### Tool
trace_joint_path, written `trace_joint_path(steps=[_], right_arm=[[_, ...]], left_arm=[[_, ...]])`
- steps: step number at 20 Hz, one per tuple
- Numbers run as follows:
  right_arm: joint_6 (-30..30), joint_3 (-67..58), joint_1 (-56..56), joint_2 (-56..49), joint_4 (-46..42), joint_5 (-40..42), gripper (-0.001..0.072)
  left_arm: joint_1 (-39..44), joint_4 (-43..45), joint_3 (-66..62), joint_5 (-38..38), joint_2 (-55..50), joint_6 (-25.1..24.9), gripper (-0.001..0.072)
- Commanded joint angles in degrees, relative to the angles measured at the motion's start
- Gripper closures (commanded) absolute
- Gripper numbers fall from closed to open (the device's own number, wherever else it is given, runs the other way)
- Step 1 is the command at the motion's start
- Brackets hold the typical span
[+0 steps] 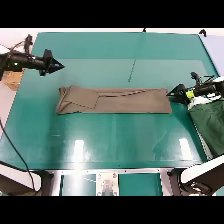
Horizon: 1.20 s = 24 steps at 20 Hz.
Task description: Fold the shirts.
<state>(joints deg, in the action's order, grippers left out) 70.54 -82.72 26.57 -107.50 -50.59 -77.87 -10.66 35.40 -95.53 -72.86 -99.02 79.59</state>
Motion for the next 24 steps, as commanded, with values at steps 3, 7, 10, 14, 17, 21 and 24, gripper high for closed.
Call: trace_joint_path(steps=[3,7,10,14,17,21,24], right_arm=[[-4.04,1.44,-4.02,-2.45,0.72,2.01,0.0376],[-3.5,-1.49,-4.59,-1.29,2.16,0.98,0.0696],[-1.84,-7.5,-4.59,2.38,2.16,-5.62,0.0696],[-0.44,-14.69,-4.68,10.54,2.21,-14.23,0.0696],[-0.48,-16.9,-4.7,16.79,5.42,-17.25,0.0696],[-0.48,-18.43,-4.7,22.71,7.78,-17.84,0.0696],[-0.48,-18.47,-4.9,24.87,13.81,-20.81,0.0696]], left_arm=[[8.92,0.68,-0.13,4.15,-0.07,-4.04,0.0686],[18.86,0.87,-0.13,10.32,-2.6,-5.46,0.0686],[27.52,0.76,-0.17,11.8,-8.87,-5.55,0.0686],[37.0,0.61,-4.57,12.15,-17.9,-5.44,0.0686],[41.0,0.63,-12.2,12.17,-23.85,-2.62,0.0686],[44.35,0.59,-21.77,11.74,-30.45,2.29,0.0686],[45.27,-0.94,-22.29,16.09,-31.06,3.08,0.0686]])
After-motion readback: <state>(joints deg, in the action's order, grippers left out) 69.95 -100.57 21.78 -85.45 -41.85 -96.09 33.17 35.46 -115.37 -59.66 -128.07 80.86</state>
